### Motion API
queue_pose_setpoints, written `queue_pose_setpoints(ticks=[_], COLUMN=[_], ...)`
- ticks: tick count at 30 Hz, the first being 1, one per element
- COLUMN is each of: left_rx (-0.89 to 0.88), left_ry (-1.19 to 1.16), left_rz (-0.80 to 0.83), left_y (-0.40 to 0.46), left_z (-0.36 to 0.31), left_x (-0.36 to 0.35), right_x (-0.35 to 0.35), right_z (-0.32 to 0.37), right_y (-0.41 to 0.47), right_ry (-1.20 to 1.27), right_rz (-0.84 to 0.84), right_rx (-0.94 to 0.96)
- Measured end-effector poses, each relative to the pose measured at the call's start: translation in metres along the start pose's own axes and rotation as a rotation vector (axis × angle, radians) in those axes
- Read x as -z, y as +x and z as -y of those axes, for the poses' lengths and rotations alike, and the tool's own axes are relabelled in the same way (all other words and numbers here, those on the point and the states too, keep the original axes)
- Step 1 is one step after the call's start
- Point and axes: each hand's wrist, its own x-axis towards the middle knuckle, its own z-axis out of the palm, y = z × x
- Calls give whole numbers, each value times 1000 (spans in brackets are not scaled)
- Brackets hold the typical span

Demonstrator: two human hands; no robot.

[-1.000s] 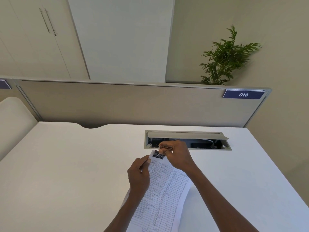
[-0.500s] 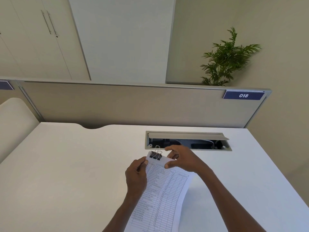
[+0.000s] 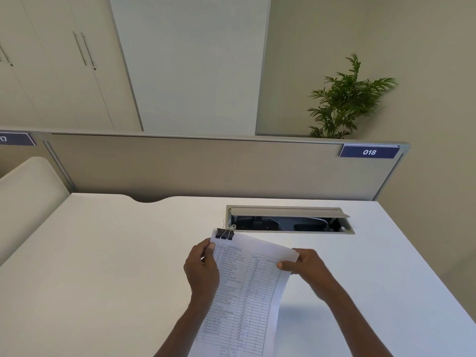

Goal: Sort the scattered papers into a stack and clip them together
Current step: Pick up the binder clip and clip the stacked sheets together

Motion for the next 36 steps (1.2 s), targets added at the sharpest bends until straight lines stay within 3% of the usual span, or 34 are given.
queue_pose_setpoints(ticks=[4, 9, 18, 27, 30, 36], left_rx=[31, 87, 148, 226, 258, 261], left_ry=[-36, -148, -206, 12, 40, 11], left_rz=[36, 21, -5, 292, 264, 60], left_y=[2, 0, 13, 11, 6, 16], left_z=[-6, -18, -22, 16, 34, 50], left_x=[10, 25, 56, 89, 97, 106], right_x=[-27, -59, -102, -127, -137, -161], right_z=[-12, -27, -34, -11, -4, 0], right_y=[-25, -48, -75, -57, -45, -21], right_ry=[283, 302, 323, 338, 333, 253], right_rz=[64, 56, -163, -281, -289, -280], right_rx=[-44, -73, -66, -39, -64, -42])
